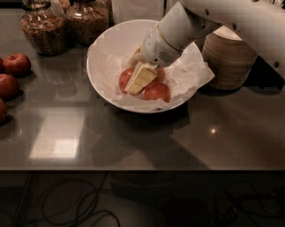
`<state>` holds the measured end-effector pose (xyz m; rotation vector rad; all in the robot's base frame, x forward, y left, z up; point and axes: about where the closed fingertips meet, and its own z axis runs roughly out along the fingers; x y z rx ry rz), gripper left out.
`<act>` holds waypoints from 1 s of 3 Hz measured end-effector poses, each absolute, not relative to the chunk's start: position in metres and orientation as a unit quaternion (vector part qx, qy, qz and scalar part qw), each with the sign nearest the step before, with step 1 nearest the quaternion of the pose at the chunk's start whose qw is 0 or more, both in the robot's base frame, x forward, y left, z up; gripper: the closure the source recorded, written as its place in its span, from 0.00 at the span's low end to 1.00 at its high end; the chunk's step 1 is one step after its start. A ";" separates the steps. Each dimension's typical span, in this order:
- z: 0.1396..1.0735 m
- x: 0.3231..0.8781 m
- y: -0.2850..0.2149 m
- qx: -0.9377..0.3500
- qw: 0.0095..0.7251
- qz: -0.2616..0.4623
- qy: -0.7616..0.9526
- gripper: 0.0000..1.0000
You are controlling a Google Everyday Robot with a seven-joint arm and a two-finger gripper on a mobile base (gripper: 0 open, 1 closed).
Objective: Pick apple from white bowl
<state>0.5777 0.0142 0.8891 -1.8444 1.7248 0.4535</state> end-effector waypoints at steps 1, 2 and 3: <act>0.927 0.576 0.009 -0.694 0.313 0.164 0.627 1.00; 0.970 0.570 -0.002 -0.696 0.346 0.152 0.610 1.00; 1.011 0.562 -0.019 -0.693 0.373 0.133 0.602 1.00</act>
Offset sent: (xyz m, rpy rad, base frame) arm -0.0146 -0.0345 0.1368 0.1142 -0.2155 0.0269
